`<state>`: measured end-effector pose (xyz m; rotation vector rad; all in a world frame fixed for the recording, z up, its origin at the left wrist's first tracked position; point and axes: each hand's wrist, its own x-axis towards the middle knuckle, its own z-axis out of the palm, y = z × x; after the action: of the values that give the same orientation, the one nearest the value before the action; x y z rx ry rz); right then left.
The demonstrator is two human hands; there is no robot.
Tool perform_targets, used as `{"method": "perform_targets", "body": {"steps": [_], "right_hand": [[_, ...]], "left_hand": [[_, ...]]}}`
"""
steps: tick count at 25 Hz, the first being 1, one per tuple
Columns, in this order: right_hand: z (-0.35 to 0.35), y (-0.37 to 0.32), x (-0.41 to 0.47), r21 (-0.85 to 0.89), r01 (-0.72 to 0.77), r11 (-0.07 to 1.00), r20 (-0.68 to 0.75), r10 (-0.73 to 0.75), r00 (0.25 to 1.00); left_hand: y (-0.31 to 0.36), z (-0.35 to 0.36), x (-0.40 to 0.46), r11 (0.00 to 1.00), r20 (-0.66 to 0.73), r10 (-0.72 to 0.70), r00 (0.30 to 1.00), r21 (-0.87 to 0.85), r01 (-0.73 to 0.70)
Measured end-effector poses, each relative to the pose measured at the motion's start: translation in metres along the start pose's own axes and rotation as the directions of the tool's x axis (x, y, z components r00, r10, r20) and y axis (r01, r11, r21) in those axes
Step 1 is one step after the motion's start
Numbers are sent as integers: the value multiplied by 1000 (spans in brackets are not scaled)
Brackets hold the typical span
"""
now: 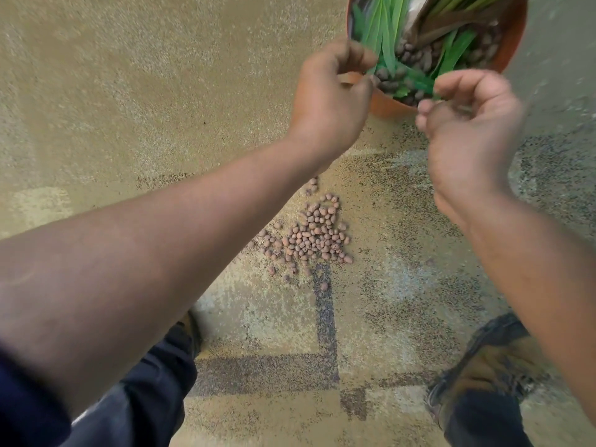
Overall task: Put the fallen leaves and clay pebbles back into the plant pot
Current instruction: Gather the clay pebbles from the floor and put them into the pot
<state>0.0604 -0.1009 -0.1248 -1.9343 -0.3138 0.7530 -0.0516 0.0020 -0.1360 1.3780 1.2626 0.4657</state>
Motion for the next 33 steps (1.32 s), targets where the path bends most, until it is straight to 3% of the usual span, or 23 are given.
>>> {"method": "perform_targets", "body": {"steps": [3, 5, 8, 10, 13, 20, 24, 28, 33], "right_hand": [[-8, 24, -18, -252, 30, 967, 173, 14, 985], [-14, 49, -19, -487, 14, 873, 212, 103, 972], [-25, 84, 1, -674, -166, 720, -9, 217, 976], [-33, 103, 18, -631, -368, 683, -151, 358, 922], [-37, 121, 22, -574, -465, 674, -155, 468, 870], [-18, 131, -1, -671, -273, 689, 9, 376, 927], [-4, 130, -16, -715, -125, 688, 151, 326, 933], [13, 128, -33, -716, -13, 698, 338, 363, 868], [39, 123, -55, -710, -54, 702, 345, 413, 843]], "left_hand": [[-31, -25, -18, 980, 1, -53, 999, 191, 52], [-60, -44, -25, 893, 8, -147, 989, 432, 129], [-93, -65, -24, 711, 95, -272, 957, 690, 134], [-102, -66, -20, 657, 155, -288, 945, 750, 78], [-108, -58, -13, 627, 170, -277, 946, 778, 44], [-121, -64, -12, 557, 334, -194, 922, 811, -177], [-118, -56, -20, 650, 388, -185, 903, 738, -183], [-115, -43, -33, 708, 437, -189, 879, 681, -186], [-123, -26, -48, 725, 433, -182, 883, 666, -177]]}}
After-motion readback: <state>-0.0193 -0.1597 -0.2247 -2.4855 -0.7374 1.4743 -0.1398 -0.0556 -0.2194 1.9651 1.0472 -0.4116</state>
